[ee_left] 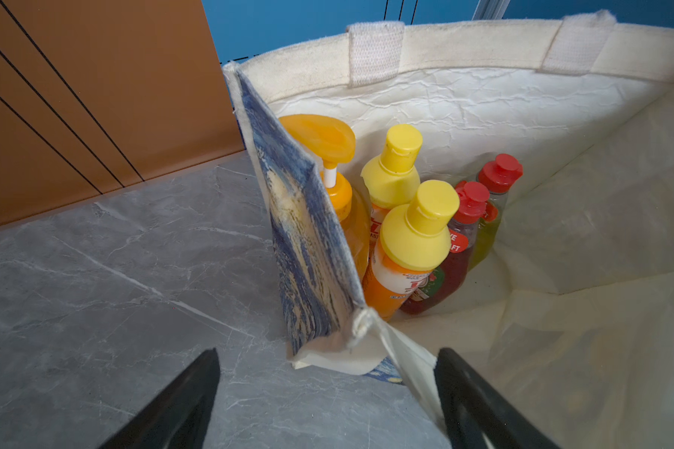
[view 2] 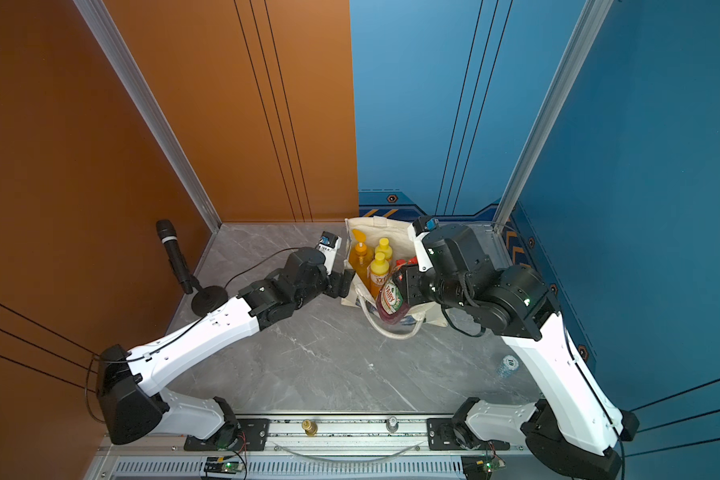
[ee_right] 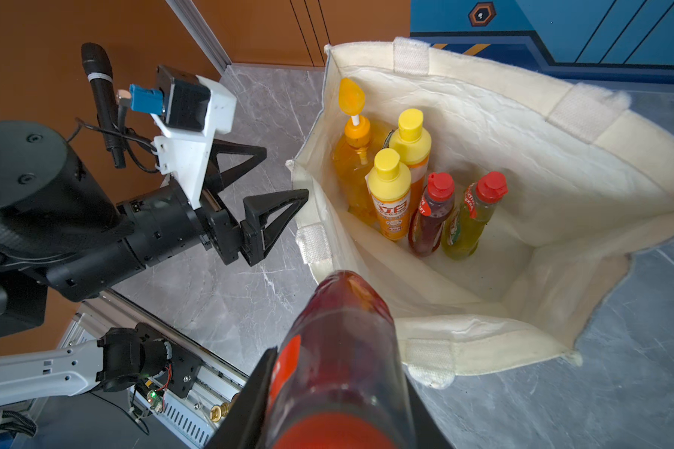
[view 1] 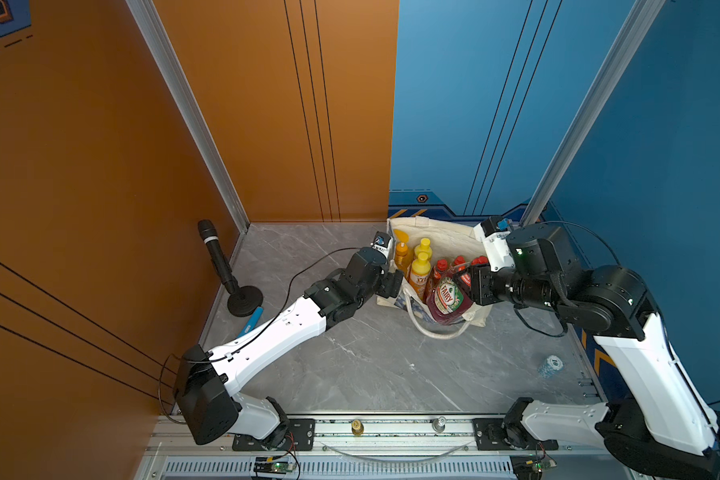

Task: Pack dish soap into the shopping bag
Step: Place the bottle of dish soap in the shopping bag.

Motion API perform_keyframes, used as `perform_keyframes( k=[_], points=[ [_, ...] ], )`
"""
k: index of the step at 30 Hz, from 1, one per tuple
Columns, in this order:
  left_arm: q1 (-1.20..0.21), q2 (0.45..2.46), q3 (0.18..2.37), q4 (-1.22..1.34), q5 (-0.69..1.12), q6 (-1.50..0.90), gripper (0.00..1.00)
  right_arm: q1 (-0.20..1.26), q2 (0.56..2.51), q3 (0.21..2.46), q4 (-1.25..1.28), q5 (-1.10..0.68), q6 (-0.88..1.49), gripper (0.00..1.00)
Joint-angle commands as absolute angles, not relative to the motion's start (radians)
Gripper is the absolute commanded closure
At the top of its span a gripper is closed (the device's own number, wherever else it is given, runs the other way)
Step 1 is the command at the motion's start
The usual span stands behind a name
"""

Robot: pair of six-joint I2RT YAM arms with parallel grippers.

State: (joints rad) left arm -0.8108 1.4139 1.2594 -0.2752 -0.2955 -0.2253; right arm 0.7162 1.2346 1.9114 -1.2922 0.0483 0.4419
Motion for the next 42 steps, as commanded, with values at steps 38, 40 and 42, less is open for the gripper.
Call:
perform_keyframes(
  k=[38, 40, 42],
  points=[
    [-0.782, 1.316, 1.095, -0.112, 0.006, -0.394, 0.71, 0.506, 1.404, 1.775, -1.115, 0.421, 0.348, 0.88],
    [-0.784, 1.31, 1.093, -0.11, 0.009, -0.397, 0.71, 0.499, 1.41, 1.762, -1.098, 0.426, 0.348, 0.88],
    [-0.785, 1.305, 1.093, -0.11, 0.015, -0.399, 0.71, 0.487, 1.417, 1.748, -1.081, 0.428, 0.349, 0.88]
  ],
)
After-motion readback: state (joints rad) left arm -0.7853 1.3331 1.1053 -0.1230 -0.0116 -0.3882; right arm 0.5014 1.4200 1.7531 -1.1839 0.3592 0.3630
